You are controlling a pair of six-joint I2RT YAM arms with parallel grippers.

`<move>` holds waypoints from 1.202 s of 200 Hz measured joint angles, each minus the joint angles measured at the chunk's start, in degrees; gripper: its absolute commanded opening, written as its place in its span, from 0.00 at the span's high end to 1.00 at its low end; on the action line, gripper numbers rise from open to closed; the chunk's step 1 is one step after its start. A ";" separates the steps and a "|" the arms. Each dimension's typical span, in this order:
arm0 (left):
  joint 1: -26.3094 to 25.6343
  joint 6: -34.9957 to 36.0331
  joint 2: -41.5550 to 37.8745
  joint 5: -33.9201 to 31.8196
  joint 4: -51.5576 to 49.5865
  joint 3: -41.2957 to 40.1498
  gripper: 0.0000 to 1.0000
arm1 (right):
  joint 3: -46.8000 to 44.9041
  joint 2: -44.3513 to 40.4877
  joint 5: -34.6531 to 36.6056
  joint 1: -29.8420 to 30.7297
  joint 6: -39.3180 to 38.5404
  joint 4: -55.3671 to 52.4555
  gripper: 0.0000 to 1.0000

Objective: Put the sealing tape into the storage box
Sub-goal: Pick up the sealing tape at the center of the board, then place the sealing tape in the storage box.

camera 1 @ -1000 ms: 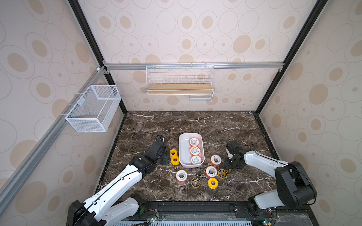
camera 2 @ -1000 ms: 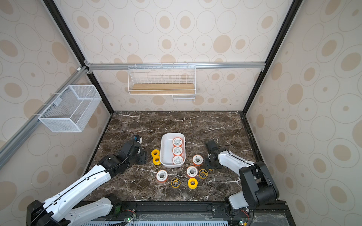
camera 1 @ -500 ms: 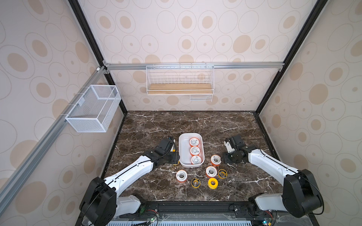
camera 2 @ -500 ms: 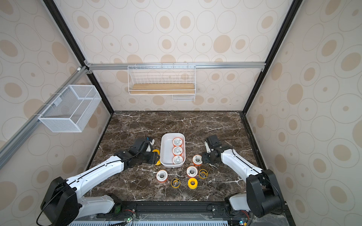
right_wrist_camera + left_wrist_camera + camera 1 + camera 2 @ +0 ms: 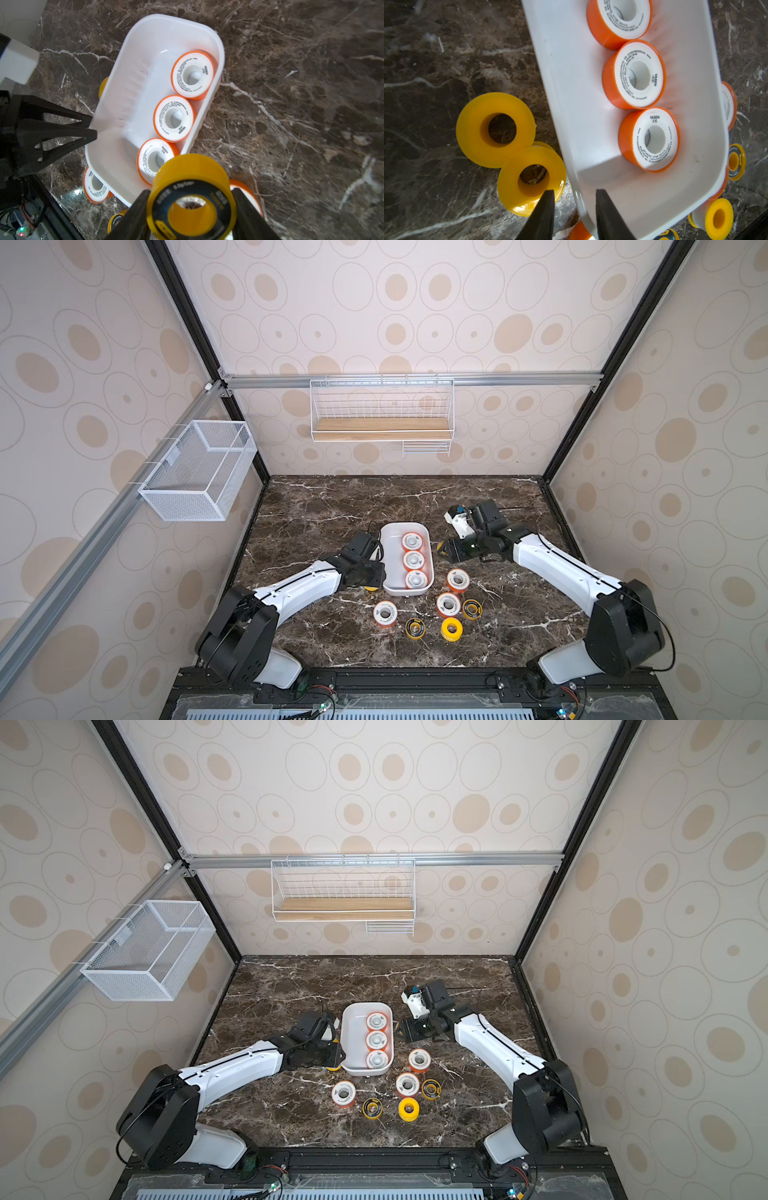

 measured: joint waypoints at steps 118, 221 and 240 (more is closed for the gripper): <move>0.13 -0.07 1.75 0.22 0.48 1.33 0.78 | 22.75 23.89 -1.25 7.63 -3.34 -0.85 0.41; 0.13 -0.59 1.81 0.20 0.48 1.33 0.77 | 37.90 36.65 2.86 10.99 -4.17 -5.77 0.41; 0.13 -0.63 1.81 0.20 0.48 1.33 0.77 | 40.81 38.62 3.96 11.43 -4.35 -7.32 0.41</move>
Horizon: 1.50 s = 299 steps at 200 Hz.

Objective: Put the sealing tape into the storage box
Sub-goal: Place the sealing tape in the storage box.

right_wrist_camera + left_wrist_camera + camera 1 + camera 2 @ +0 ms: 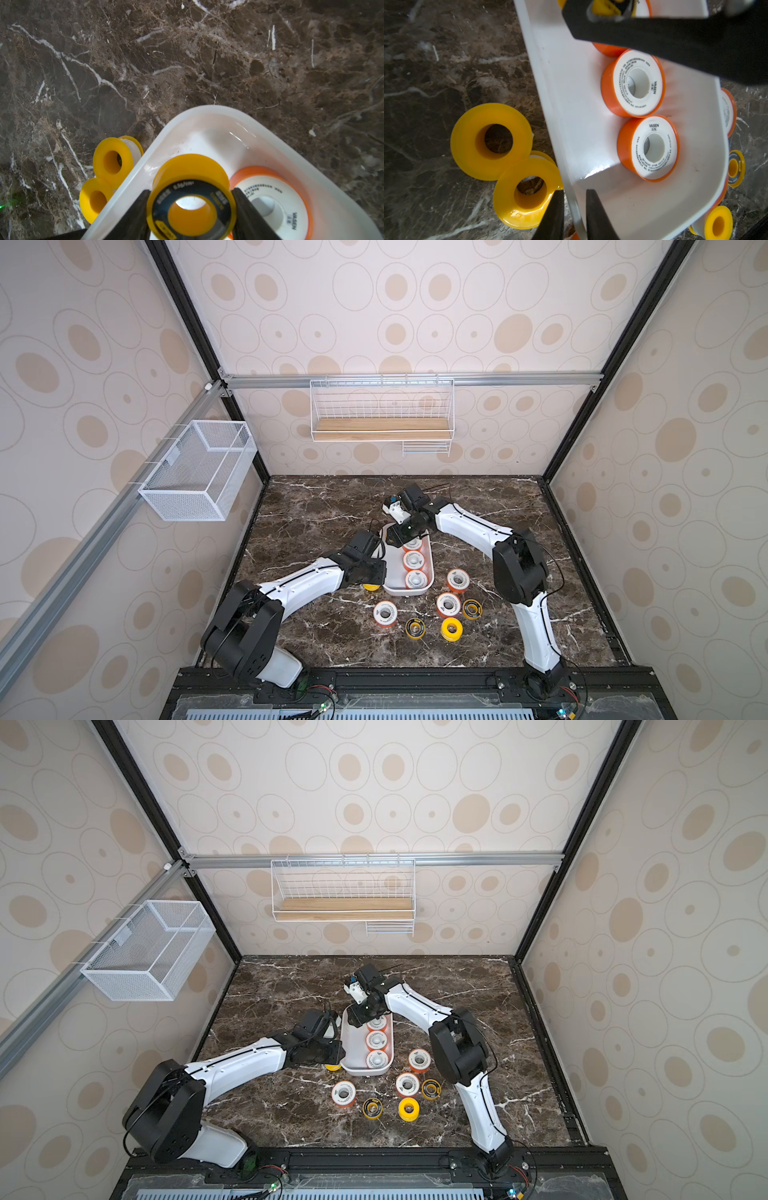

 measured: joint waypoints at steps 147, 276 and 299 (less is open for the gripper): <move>0.00 -0.02 0.13 -0.07 -0.09 0.02 0.77 | 10.05 8.00 4.81 1.25 -1.14 -7.10 0.36; 0.00 0.24 -2.56 -2.19 -2.99 0.39 0.53 | 8.90 6.10 3.69 1.31 -1.36 -7.41 0.30; 0.02 0.66 -6.25 -4.35 -4.94 0.61 0.48 | 4.90 0.85 3.02 1.29 -1.27 -6.03 0.30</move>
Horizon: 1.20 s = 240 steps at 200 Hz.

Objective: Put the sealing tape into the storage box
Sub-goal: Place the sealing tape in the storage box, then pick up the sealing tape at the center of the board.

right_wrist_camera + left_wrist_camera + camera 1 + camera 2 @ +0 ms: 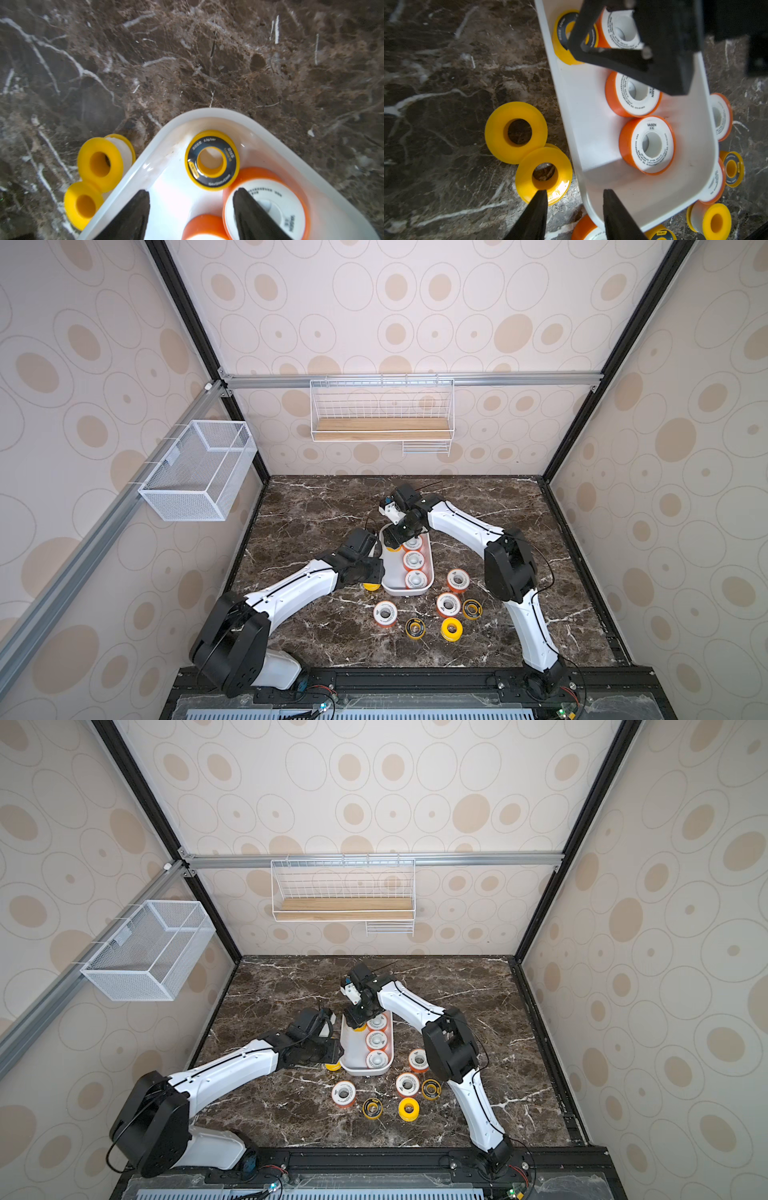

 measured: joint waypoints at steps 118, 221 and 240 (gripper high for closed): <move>-3.17 1.40 -14.10 -1.18 -7.98 -2.56 0.40 | -32.00 -29.07 -4.44 -7.19 2.47 12.76 0.31; -14.58 0.22 -14.27 -3.37 -9.51 -4.46 0.34 | -59.39 -47.87 -4.07 -12.96 7.58 21.33 0.31; -17.42 0.24 -13.55 -4.74 -9.31 -4.46 0.33 | -62.45 -49.64 -3.76 -13.57 8.20 21.59 0.31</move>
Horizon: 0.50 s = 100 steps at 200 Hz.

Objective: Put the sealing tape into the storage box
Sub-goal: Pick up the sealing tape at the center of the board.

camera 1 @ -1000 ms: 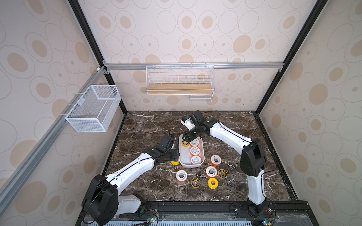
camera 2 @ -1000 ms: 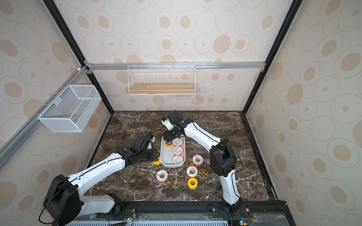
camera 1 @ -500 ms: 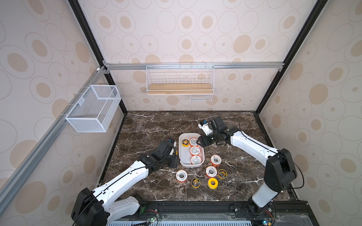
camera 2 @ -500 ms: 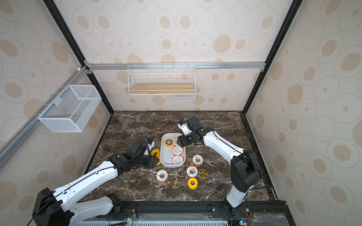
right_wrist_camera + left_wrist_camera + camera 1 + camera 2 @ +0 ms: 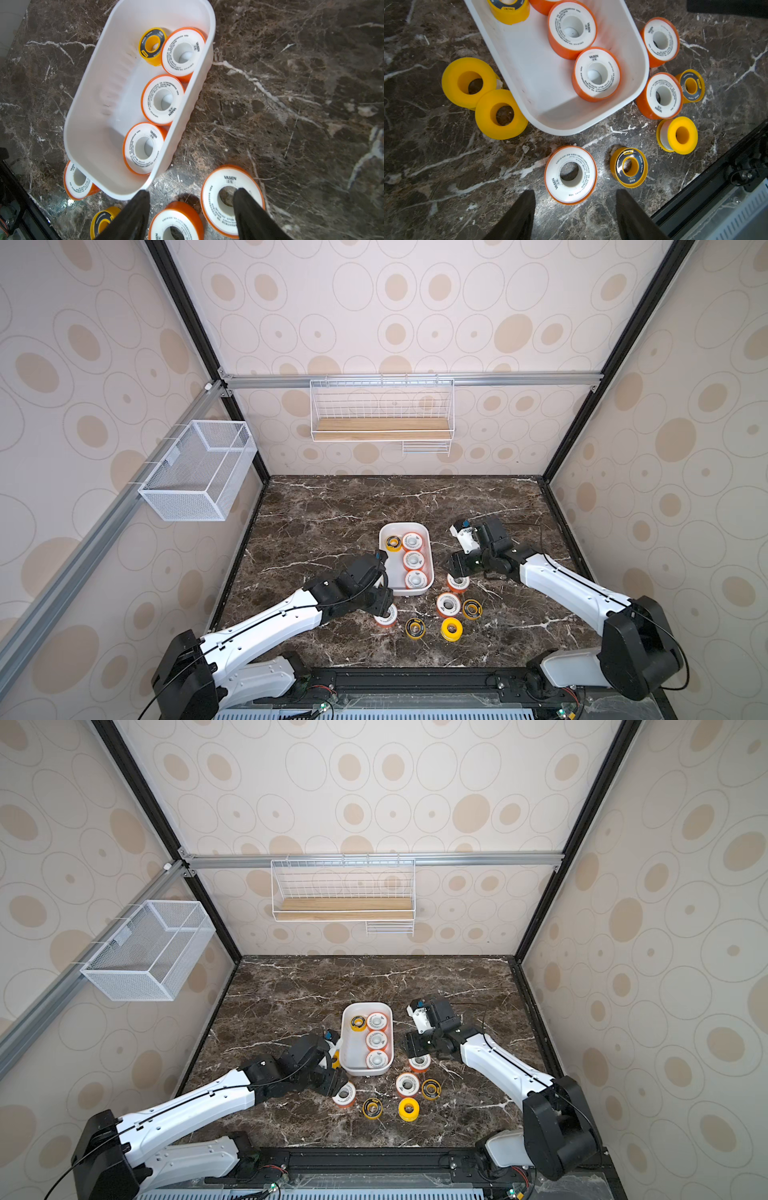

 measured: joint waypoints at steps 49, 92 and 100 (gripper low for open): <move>-7.37 0.35 6.62 -2.82 0.55 0.61 0.25 | -4.15 -5.62 1.55 -1.55 0.72 0.22 0.31; -12.39 2.10 12.09 -3.82 1.44 3.43 0.21 | -5.01 -7.32 2.56 -3.39 0.74 0.20 0.31; -12.94 2.67 12.85 -3.78 1.81 3.85 0.21 | -5.16 -7.32 2.67 -3.63 0.74 0.22 0.31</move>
